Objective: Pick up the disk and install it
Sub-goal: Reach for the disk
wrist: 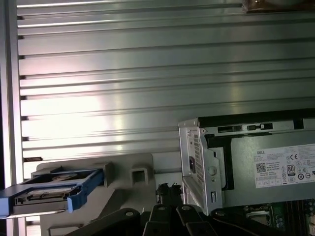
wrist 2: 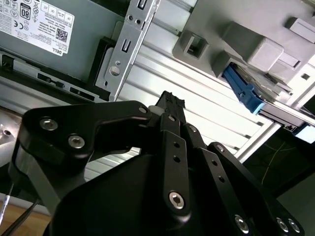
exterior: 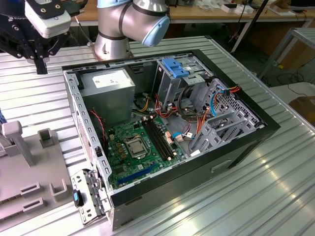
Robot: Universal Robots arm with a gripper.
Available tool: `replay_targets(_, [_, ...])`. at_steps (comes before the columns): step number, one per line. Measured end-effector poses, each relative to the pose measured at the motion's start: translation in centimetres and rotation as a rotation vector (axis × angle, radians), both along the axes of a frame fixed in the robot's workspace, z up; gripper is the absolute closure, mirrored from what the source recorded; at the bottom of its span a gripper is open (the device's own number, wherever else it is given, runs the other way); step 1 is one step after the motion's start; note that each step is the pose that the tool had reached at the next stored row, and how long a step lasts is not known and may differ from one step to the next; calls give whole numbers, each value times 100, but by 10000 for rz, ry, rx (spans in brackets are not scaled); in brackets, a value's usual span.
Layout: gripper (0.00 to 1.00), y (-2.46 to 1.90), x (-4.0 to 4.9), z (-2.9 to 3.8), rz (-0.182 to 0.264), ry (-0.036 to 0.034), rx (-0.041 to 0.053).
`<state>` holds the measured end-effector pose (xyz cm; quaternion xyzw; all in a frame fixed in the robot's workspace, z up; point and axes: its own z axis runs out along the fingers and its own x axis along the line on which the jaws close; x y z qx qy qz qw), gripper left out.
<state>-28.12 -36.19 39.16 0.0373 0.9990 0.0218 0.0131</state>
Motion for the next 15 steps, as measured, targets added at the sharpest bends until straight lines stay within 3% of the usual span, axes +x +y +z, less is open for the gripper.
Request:
replay_targets(6, [89,7,-135,1,111,1,-1])
replay_targets(11, [89,8,-165,0,743,1,-1])
replay_targets(12, [89,8,-167,1,1056,1,-2])
replay_targets(15, [89,7,-216,0,1211,1,-1])
